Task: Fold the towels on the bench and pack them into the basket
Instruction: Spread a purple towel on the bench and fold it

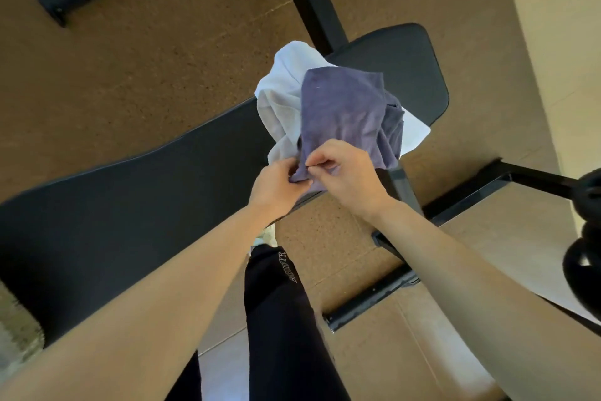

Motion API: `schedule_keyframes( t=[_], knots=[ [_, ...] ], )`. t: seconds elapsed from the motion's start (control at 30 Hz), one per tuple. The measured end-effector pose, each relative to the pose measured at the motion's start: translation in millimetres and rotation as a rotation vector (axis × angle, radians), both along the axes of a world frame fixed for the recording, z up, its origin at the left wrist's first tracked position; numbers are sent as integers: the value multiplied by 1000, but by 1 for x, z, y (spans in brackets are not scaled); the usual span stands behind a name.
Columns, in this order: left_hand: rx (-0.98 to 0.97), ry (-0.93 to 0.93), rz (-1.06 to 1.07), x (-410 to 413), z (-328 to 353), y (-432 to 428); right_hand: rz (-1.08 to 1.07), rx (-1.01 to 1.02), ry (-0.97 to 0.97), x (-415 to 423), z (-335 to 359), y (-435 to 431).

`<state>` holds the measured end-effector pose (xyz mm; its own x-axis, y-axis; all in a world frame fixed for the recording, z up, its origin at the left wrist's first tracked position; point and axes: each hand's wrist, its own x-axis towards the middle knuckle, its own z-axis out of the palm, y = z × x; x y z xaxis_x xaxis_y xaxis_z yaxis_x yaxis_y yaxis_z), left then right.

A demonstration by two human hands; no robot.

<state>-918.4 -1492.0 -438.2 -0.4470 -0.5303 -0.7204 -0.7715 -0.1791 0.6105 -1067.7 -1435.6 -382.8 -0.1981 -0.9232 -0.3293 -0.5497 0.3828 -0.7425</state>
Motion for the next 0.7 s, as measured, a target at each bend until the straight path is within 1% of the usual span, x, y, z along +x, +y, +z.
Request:
schedule_keyframes(
  t=[0.03, 0.07, 0.13, 0.2, 0.23, 0.27, 0.3, 0.33, 0.4, 0.47, 0.5, 0.6, 0.67, 0.7],
  knots=[
    [29, -32, 9, 8, 2, 0, -18, 13, 2, -1, 0, 0],
    [59, -63, 35, 18, -1, 0, -80, 21, 29, -5, -2, -1],
    [119, -117, 117, 34, -3, -1, -315, 48, 132, -19, -8, -9],
    [139, -159, 174, 46, -6, -1, -556, 142, 202, -35, -15, -23],
    [133, -180, 192, 49, -6, -1, -613, 210, 160, -41, -19, -30],
    [109, -197, 203, 51, -6, -1, -646, 274, 74, -43, -23, -36],
    [60, -217, 208, 52, -4, -2, -665, 327, -8, -44, -26, -41],
    [-14, -237, 215, 51, -2, -3, -678, 359, -39, -43, -28, -44],
    [-200, -249, 254, 46, 6, -6, -692, 352, 38, -39, -28, -47],
    [-322, -156, 300, 35, 15, -11, -681, 281, 124, -31, -23, -46],
    [-318, -81, 300, 29, 19, -14, -663, 222, 154, -25, -20, -44],
    [-147, 140, 216, 5, 30, -22, -562, 85, 231, -6, -15, -33],
    [-84, 207, 161, -10, 38, -22, -475, 35, 235, 4, -12, -26],
    [-73, 215, 154, -15, 40, -22, -456, 26, 176, 7, -10, -25]
  ],
)
